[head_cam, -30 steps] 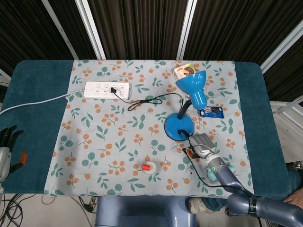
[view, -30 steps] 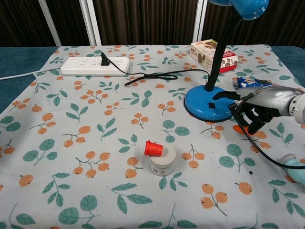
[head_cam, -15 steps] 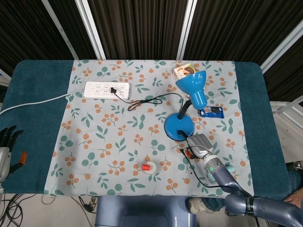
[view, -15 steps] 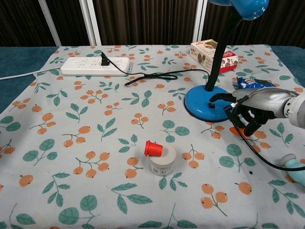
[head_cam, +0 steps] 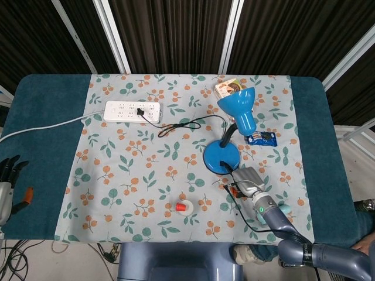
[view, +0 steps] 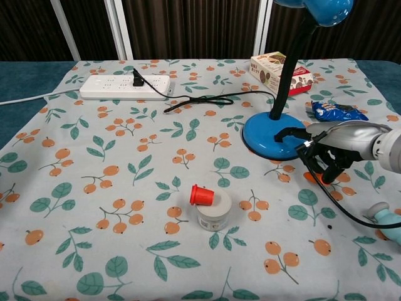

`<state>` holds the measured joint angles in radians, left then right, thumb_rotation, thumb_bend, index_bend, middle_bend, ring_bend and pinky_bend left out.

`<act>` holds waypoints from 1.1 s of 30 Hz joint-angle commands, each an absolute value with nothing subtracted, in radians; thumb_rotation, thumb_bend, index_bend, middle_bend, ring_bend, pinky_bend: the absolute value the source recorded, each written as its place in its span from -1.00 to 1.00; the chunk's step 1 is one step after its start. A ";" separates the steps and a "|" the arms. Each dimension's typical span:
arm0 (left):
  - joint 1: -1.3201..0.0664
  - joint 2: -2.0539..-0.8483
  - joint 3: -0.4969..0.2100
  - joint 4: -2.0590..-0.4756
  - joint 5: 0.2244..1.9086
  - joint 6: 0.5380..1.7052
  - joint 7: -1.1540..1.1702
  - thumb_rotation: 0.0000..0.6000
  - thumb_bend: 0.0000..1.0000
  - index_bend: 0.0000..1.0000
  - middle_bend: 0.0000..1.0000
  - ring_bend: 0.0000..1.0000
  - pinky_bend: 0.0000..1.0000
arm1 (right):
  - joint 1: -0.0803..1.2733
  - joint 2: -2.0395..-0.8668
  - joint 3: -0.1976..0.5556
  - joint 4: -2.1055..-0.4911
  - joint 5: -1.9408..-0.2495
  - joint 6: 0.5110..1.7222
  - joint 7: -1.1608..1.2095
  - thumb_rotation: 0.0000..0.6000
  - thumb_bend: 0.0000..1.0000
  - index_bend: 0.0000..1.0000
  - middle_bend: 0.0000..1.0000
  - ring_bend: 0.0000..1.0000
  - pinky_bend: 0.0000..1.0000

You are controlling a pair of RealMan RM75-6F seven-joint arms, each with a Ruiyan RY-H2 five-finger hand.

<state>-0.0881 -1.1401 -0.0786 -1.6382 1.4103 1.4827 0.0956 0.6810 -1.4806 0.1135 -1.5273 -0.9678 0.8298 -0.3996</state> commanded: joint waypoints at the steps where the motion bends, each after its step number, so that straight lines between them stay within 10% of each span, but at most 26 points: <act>1: -0.088 -1.140 -0.079 -1.638 1.410 1.483 0.095 1.00 -0.16 -0.67 -0.90 -0.92 -0.68 | 0.685 -1.481 0.110 -1.524 -0.962 0.826 -0.402 1.00 -0.04 -0.89 0.44 0.53 1.00; 21: -0.088 -1.139 -0.079 -1.639 1.407 1.479 0.090 1.00 -0.15 -0.67 -0.90 -0.92 -0.68 | 0.711 -1.422 0.127 -1.587 -0.929 0.858 -0.405 1.00 -0.04 -0.89 0.39 0.50 1.00; 33: -0.086 -1.142 -0.080 -1.640 1.406 1.483 0.093 1.00 -0.16 -0.67 -0.90 -0.92 -0.68 | 0.570 -1.195 0.061 -1.859 -1.021 1.087 -0.443 1.00 -0.43 -1.00 -0.79 -0.64 0.79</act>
